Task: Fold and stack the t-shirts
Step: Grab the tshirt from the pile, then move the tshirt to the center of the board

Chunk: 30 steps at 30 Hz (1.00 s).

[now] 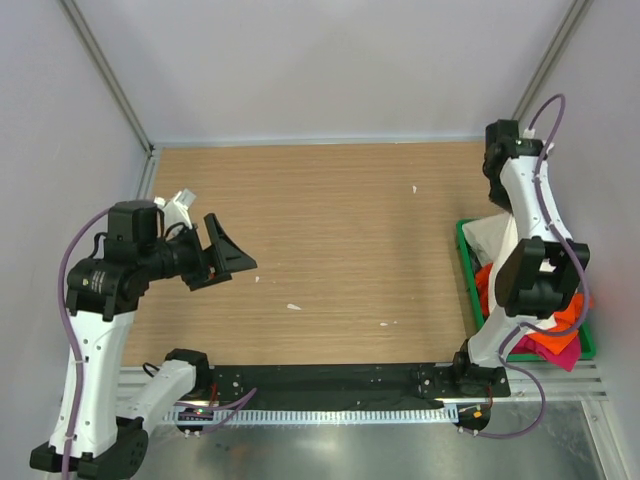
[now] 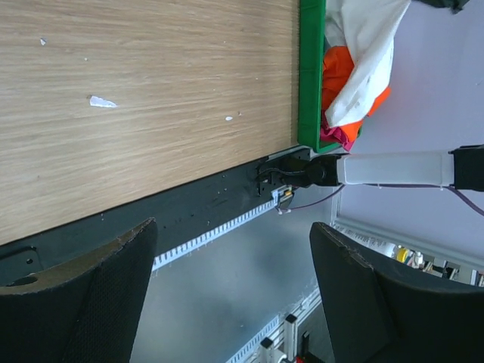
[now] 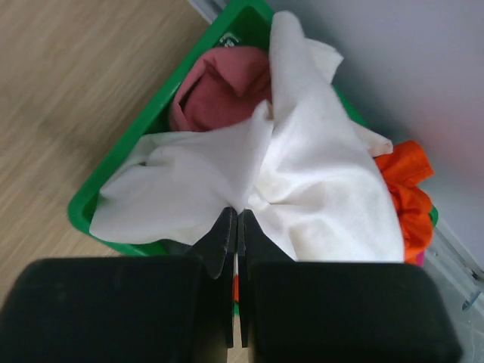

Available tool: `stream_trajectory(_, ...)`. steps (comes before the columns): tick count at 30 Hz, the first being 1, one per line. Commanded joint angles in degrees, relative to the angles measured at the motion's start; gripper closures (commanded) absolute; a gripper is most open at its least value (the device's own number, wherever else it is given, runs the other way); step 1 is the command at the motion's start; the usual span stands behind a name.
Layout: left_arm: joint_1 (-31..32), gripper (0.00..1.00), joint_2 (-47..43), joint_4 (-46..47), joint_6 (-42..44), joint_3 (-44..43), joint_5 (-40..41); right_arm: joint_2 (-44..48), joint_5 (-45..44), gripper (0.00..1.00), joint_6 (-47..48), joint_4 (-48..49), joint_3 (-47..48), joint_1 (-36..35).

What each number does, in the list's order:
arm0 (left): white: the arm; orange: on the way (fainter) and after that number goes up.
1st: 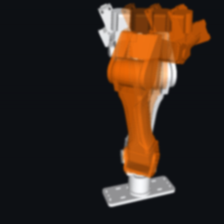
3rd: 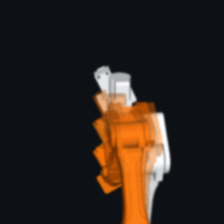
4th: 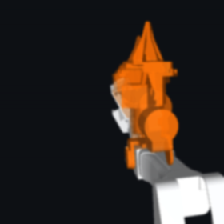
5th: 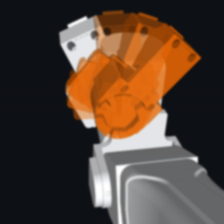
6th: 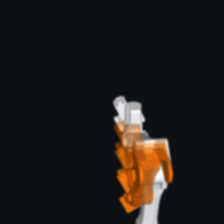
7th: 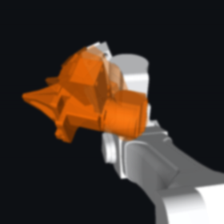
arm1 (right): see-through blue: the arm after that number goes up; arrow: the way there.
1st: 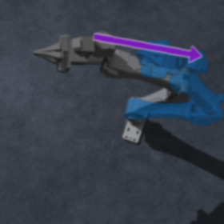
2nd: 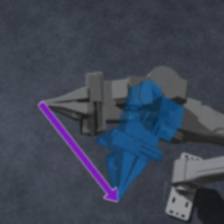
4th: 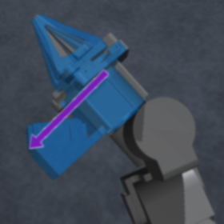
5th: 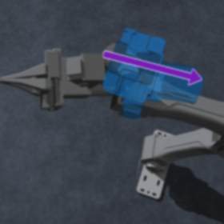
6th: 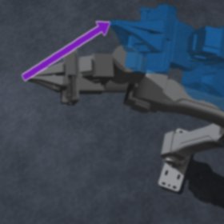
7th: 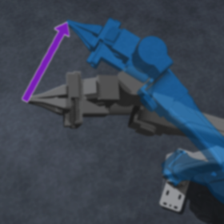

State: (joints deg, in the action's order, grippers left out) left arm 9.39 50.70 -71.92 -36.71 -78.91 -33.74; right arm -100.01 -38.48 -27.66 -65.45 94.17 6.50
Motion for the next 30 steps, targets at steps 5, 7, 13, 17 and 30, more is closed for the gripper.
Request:
stream_trajectory(5, 0.9, 0.18, -1.8, 2.2, -1.1, 0.4, -5.3, 4.7, -6.2, 0.99, 2.3, -12.5, 39.3, -0.4)
stream_trajectory(7, 0.9, 0.18, -1.8, 2.7, -1.7, 0.4, -5.7, 3.3, -6.6, 0.99, 4.3, -16.7, 50.7, -0.4)
stream_trajectory(13, 0.9, 0.19, -1.7, 4.7, -5.1, -0.6, -6.9, 18.1, 14.6, 0.99, 8.7, 2.3, 42.5, -0.7)
stream_trajectory(17, 1.0, 0.19, -1.9, 6.4, -8.2, -0.7, -8.0, 20.1, 35.6, 0.99, 1.1, 13.1, 42.0, -0.8)
stream_trajectory(30, 1.0, 0.07, 0.3, 4.0, -10.4, -0.3, 4.6, 29.1, 61.7, 0.30, -20.5, 25.2, -8.0, -30.6)
